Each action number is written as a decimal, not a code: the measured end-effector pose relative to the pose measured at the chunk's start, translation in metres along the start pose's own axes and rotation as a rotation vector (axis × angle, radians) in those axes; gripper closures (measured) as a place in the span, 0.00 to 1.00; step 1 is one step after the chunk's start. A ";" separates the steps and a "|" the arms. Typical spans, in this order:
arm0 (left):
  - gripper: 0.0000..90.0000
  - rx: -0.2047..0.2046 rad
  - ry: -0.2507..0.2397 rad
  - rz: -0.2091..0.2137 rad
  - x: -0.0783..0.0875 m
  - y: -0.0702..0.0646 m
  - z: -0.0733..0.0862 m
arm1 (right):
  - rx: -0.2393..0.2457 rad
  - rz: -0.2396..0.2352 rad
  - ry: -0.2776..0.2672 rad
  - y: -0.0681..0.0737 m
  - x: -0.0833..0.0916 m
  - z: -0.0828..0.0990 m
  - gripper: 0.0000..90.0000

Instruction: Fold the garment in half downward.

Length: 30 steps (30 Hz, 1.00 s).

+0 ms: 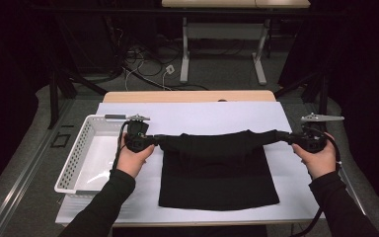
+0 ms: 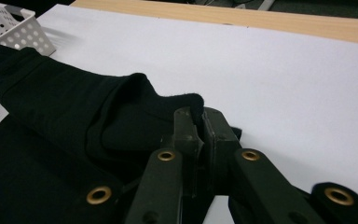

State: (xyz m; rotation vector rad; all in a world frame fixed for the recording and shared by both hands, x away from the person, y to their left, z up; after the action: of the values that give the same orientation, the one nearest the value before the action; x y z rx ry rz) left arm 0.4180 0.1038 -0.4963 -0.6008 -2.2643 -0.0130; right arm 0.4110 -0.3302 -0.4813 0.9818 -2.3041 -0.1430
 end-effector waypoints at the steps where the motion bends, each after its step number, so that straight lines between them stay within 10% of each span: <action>1: 0.94 -0.003 0.002 -0.002 0.000 -0.001 0.002 | -0.001 -0.002 0.002 0.001 0.000 0.003 0.95; 30: 0.94 -0.031 -0.007 0.004 0.014 -0.021 0.068 | -0.017 -0.028 -0.012 0.030 0.021 0.072 0.95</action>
State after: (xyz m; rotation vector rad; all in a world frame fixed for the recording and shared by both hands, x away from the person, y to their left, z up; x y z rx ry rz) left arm 0.3536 0.1040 -0.5299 -0.6220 -2.2731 -0.0444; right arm 0.3391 -0.3330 -0.5189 1.0082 -2.2968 -0.1798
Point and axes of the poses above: each handheld gripper's, and its own axes: x roughly backward along the jaws, z roughly out of its underside, y roughly to its left, the point moved 6 cm from there along -x, roughly forward along the jaws, and after that the axes turned 13 degrees about -z, right-handed, at the moved point
